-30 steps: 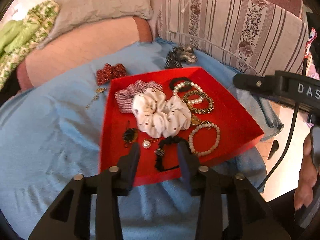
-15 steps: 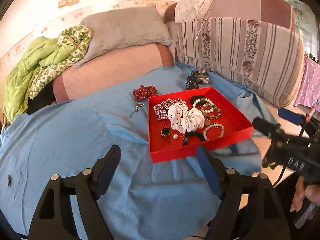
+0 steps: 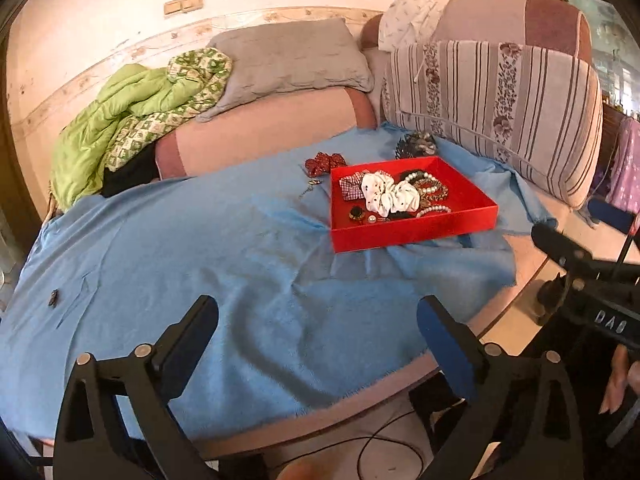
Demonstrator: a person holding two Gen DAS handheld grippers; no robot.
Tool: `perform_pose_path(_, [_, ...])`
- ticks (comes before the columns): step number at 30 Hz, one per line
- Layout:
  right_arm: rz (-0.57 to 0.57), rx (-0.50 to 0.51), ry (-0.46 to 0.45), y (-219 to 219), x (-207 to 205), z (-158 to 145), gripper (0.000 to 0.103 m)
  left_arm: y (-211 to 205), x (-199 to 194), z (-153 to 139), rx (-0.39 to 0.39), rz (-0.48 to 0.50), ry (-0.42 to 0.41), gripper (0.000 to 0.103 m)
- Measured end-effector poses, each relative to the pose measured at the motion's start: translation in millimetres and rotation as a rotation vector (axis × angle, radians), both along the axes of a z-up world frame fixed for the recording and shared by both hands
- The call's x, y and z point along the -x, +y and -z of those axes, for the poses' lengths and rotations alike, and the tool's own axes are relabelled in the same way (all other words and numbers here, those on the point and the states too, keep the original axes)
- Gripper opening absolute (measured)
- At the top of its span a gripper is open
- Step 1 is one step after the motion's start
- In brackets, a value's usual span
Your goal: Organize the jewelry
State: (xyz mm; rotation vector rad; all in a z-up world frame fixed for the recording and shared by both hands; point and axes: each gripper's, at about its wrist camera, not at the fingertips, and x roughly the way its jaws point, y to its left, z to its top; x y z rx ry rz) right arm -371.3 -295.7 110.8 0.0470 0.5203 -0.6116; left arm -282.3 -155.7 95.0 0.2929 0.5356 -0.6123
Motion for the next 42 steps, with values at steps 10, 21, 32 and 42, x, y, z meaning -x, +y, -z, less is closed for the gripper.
perform_pose_path(10, [0.013,-0.025,0.011,-1,1,2,0.101,-4,9,9,-0.021,-0.121,-0.043,0.100])
perform_pose_path(21, [0.051,-0.076,0.105,-11,-19,15,0.101,-28,7,38,-0.144,-0.038,-0.076,0.100])
perform_pose_path(32, [0.056,-0.074,0.145,-9,-26,20,0.101,-23,-12,45,-0.123,-0.085,0.006,0.100])
perform_pose_path(42, [0.059,-0.067,0.166,-9,-29,22,0.101,-17,-18,43,-0.103,-0.106,0.020,0.100])
